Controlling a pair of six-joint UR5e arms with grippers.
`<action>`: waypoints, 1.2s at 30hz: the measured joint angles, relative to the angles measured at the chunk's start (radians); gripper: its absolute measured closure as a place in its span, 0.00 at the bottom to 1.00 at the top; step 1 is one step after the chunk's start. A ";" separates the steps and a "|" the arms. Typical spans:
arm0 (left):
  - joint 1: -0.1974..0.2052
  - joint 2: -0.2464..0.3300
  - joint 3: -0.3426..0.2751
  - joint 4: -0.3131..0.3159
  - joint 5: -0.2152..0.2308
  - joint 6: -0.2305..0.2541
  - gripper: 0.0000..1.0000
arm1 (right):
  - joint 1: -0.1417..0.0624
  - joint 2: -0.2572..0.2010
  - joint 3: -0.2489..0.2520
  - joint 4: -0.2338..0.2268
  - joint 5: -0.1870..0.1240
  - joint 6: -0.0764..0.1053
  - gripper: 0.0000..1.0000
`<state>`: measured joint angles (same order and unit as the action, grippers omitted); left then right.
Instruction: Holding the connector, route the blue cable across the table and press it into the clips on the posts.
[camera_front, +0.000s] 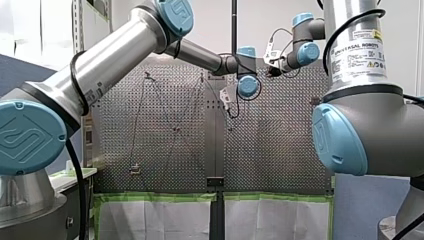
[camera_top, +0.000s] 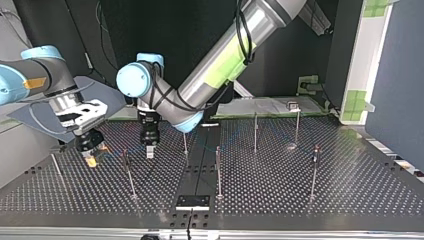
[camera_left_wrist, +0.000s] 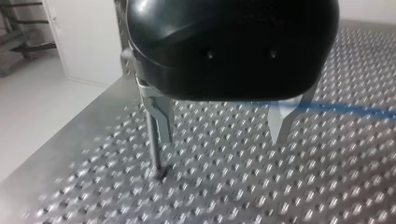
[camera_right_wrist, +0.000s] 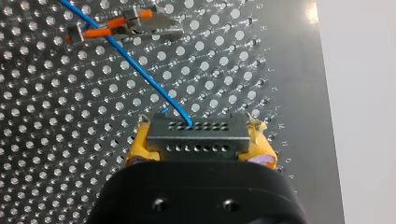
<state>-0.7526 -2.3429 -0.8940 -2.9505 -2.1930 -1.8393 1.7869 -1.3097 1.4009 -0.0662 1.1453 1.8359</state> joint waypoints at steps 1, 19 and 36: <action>-0.003 0.001 0.000 -0.009 0.003 -0.002 0.00 | 0.000 0.000 0.000 0.000 0.000 -0.001 1.00; -0.042 0.057 -0.015 -0.100 -0.017 -0.009 0.00 | 0.000 0.002 0.001 0.002 -0.001 -0.003 1.00; -0.059 0.226 -0.183 0.056 0.009 -0.012 0.00 | 0.000 0.003 0.001 0.000 -0.001 -0.004 1.00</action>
<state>-0.8121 -2.1173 -1.0773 -2.8942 -2.1843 -1.8509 1.7870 -1.3064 1.4023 -0.0658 1.1448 1.8314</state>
